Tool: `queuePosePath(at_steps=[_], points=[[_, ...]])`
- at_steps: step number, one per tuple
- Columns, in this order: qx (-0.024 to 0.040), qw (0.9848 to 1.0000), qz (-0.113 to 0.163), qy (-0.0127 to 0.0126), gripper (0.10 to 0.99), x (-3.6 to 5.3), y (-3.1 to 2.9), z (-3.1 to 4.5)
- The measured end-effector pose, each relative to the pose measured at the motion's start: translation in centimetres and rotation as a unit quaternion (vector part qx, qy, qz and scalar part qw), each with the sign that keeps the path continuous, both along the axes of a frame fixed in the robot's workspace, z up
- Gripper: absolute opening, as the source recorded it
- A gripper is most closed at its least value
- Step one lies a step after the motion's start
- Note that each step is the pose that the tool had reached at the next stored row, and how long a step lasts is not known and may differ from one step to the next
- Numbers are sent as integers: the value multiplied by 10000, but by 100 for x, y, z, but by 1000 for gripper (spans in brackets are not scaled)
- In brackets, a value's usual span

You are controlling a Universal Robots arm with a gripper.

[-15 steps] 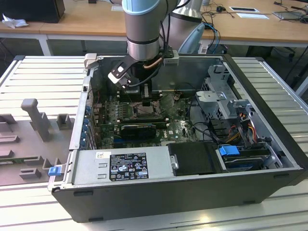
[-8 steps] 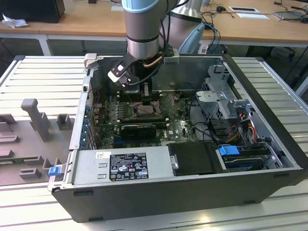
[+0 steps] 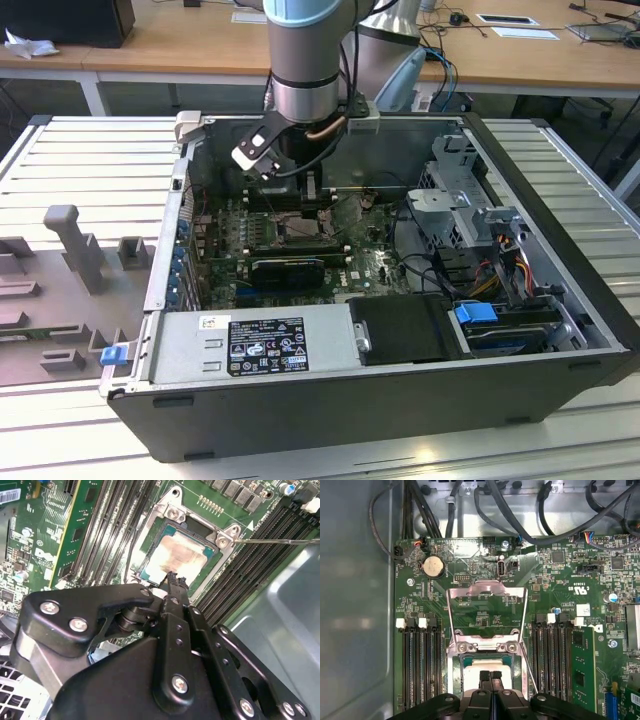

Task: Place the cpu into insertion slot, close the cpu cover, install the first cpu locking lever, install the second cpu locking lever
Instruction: 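Close the cpu cover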

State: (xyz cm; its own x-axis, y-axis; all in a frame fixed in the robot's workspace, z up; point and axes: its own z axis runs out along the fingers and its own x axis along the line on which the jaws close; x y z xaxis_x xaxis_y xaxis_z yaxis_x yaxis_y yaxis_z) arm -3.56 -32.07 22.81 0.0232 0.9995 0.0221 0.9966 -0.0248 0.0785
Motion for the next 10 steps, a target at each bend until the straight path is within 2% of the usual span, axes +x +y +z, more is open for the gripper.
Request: queuePosePath(at_steps=[10], points=[[0,10000,0,0,106,0,2,38]])
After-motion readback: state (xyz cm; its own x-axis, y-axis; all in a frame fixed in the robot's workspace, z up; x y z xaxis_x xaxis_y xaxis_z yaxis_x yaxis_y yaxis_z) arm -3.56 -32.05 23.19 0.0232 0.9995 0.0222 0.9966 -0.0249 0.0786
